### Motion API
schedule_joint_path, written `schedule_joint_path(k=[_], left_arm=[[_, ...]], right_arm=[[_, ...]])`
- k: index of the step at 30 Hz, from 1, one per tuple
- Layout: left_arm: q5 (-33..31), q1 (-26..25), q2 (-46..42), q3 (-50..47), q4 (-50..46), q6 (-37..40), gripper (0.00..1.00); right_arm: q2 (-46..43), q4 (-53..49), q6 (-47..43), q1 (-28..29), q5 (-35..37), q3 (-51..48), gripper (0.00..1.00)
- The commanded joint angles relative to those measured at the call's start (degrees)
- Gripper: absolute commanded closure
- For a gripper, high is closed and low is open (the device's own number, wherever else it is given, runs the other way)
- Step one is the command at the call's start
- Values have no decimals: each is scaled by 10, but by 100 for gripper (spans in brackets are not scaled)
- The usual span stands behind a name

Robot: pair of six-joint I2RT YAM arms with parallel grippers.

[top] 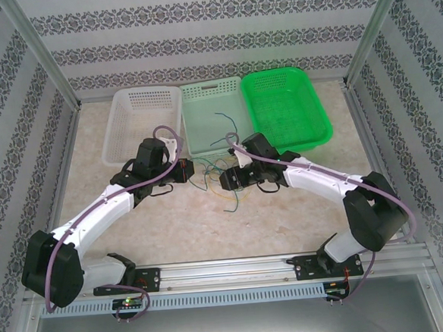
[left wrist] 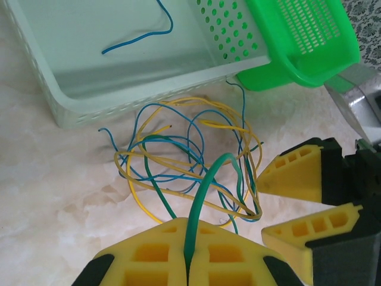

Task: Untangle the cables

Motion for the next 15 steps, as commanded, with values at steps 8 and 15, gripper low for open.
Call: schedule_joint_path(k=[8, 15], left_arm=[[7, 7, -8, 5, 45, -29, 98], [-11, 29, -32, 31, 10, -17, 97]], right_arm=[[37, -7, -24, 19, 35, 5, 70], [-8, -16, -24, 19, 70, -36, 88]])
